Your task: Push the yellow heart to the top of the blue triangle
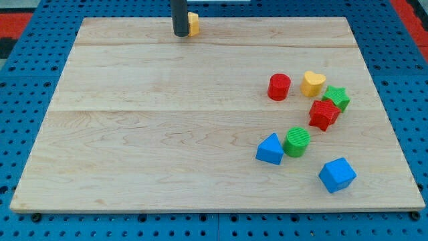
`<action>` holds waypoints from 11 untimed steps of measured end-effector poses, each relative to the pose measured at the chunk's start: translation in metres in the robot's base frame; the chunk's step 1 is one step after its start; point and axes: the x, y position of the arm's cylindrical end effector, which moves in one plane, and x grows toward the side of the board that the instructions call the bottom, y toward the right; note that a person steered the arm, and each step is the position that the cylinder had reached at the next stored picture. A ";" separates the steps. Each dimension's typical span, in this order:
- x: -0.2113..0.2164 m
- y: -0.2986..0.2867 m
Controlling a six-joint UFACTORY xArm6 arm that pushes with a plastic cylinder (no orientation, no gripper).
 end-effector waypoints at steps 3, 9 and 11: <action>0.074 0.184; 0.165 0.171; 0.228 0.192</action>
